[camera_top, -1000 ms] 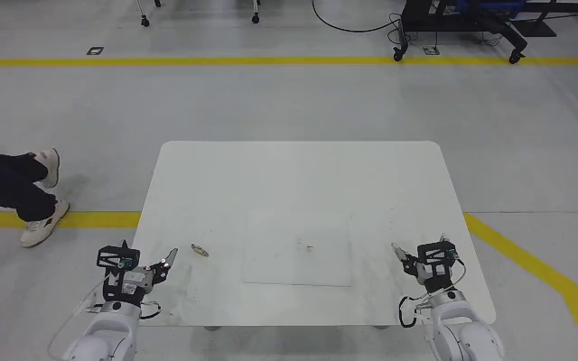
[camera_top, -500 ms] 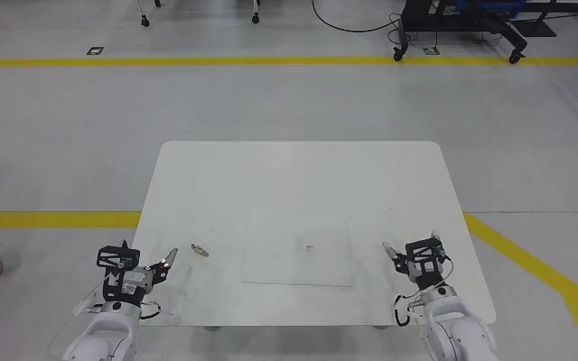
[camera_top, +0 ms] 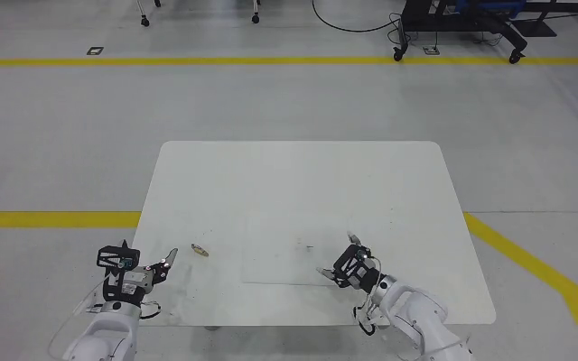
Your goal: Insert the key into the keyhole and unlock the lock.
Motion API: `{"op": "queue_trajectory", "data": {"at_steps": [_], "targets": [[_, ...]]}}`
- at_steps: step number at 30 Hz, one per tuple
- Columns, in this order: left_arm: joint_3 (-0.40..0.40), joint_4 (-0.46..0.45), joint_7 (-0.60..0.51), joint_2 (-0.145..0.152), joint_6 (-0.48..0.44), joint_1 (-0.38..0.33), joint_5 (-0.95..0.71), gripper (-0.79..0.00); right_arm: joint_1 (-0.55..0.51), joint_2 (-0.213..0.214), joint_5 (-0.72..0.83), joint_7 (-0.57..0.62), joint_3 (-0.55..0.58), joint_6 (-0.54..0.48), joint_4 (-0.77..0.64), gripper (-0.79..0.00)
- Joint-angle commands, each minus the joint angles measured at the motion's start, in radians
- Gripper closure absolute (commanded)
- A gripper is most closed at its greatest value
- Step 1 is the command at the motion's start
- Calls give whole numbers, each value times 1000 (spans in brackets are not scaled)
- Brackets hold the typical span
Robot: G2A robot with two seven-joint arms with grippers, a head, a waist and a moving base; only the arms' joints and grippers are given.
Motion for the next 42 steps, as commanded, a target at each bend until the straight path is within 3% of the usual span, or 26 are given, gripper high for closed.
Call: {"op": "queue_trajectory", "data": {"at_steps": [1,3,8,13,21,24,37,42], "targets": [[0,0,0,0,0,0,0,-785,34,-3,4,32,-20,-26,24,-785],[0,0,0,0,0,0,0,-785,76,-7,14,64,-51,-65,49,-723],[0,0,0,0,0,0,0,-785,156,-16,-2,125,-117,-102,100,-714],[0,0,0,0,0,0,0,-785,212,-27,-10,153,-168,-91,134,-508],[0,0,0,0,0,0,0,-785,263,-40,-13,193,-212,-52,175,-329],[0,0,0,0,0,0,0,-785,271,-42,-12,200,-218,-41,177,0],[0,0,0,0,0,0,0,-785,240,-26,26,161,-137,-50,138,0],[0,0,0,0,0,0,0,-785,231,-25,183,116,-85,-70,174,0]]}}
